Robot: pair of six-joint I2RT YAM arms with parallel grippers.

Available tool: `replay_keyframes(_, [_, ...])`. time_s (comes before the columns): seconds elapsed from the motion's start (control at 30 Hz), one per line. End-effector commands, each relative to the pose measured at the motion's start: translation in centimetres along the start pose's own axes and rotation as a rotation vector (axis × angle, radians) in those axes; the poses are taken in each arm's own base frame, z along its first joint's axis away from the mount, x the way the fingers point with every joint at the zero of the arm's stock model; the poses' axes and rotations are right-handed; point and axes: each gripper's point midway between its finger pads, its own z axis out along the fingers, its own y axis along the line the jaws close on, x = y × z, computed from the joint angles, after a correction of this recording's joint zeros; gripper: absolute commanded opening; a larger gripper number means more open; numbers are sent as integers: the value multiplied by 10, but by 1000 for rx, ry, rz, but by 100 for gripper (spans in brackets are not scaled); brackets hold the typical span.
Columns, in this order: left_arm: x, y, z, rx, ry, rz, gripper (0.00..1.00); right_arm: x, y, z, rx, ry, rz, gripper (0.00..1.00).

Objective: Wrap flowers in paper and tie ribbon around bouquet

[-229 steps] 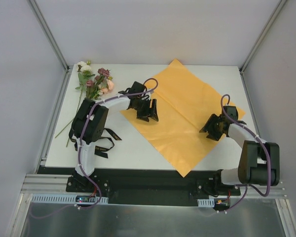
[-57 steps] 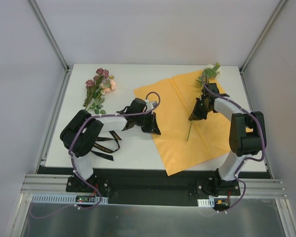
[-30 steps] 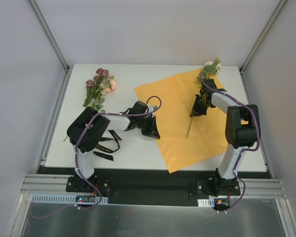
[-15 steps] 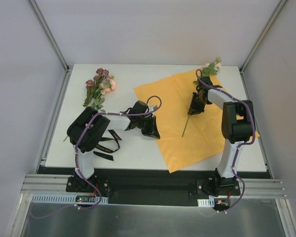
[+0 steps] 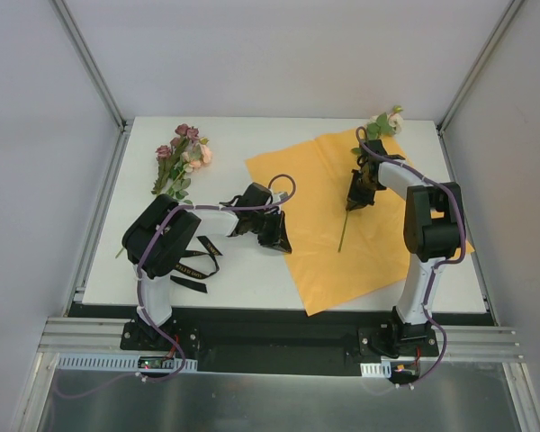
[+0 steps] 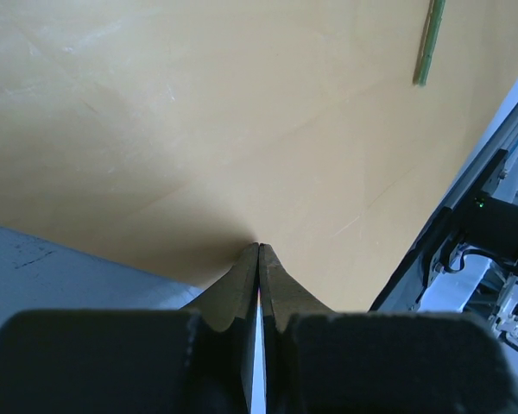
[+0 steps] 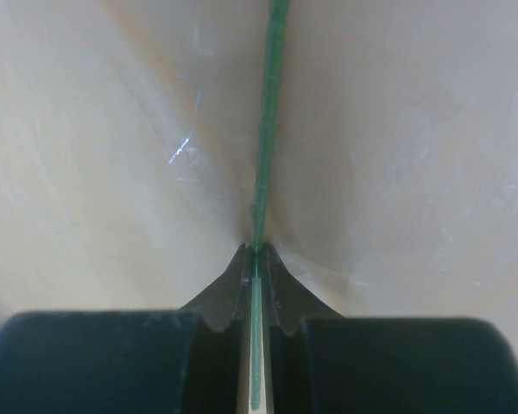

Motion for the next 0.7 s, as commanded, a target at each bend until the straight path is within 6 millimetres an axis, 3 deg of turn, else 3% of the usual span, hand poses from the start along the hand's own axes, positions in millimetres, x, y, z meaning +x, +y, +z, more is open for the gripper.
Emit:
replay_keyframes(0.0, [5, 8, -5, -72, 10, 28, 0, 6, -7, -12, 37, 12, -19, 1])
replay_keyframes(0.1, [2, -1, -12, -56, 4, 39, 0, 7, -6, -14, 33, 5, -18, 9])
replay_keyframes(0.13, [2, -5, -16, -51, 8, 47, 0, 5, -4, -20, 27, -2, -19, 17])
replay_keyframes(0.2, [-7, -23, -34, -19, -32, 97, 10, 5, 0, -29, 9, -8, -20, 26])
replay_keyframes(0.23, [-10, -26, -44, -16, -45, 96, 18, 3, 2, -44, -2, -33, -22, 34])
replay_keyframes(0.27, [-11, -29, -55, -16, -58, 102, 40, 4, 3, -52, -6, -44, -30, 40])
replay_keyframes(0.3, [-19, -42, -75, -7, -111, 127, 49, 6, 7, -61, -16, -59, -45, 45])
replay_keyframes(0.33, [-27, -42, -89, -15, -148, 127, 56, 14, 6, -69, -17, -54, -57, 53])
replay_keyframes(0.37, [-26, -43, -102, -28, -149, 136, 76, 16, 11, -89, -38, -101, -81, 57])
replay_keyframes(0.43, [-36, -50, -135, -45, -221, 169, 80, 38, 16, -97, -32, -107, -137, 67])
replay_keyframes(0.47, [-47, -40, -155, -78, -266, 153, 80, 42, 21, -114, -51, -153, -161, 69])
replay_keyframes(0.53, [-51, -22, -187, -187, -314, 142, 81, 62, 38, -122, -90, -158, -227, 70])
replay_keyframes(0.57, [-64, -4, -212, -268, -373, 157, 81, 77, 41, -120, -106, -140, -247, 70])
replay_keyframes(0.6, [-58, 13, -222, -347, -359, 134, 82, 93, 59, -128, -168, -144, -291, 70])
replay_keyframes(0.67, [-74, 54, -255, -564, -402, 166, 83, 114, 73, -129, -219, -133, -336, 69])
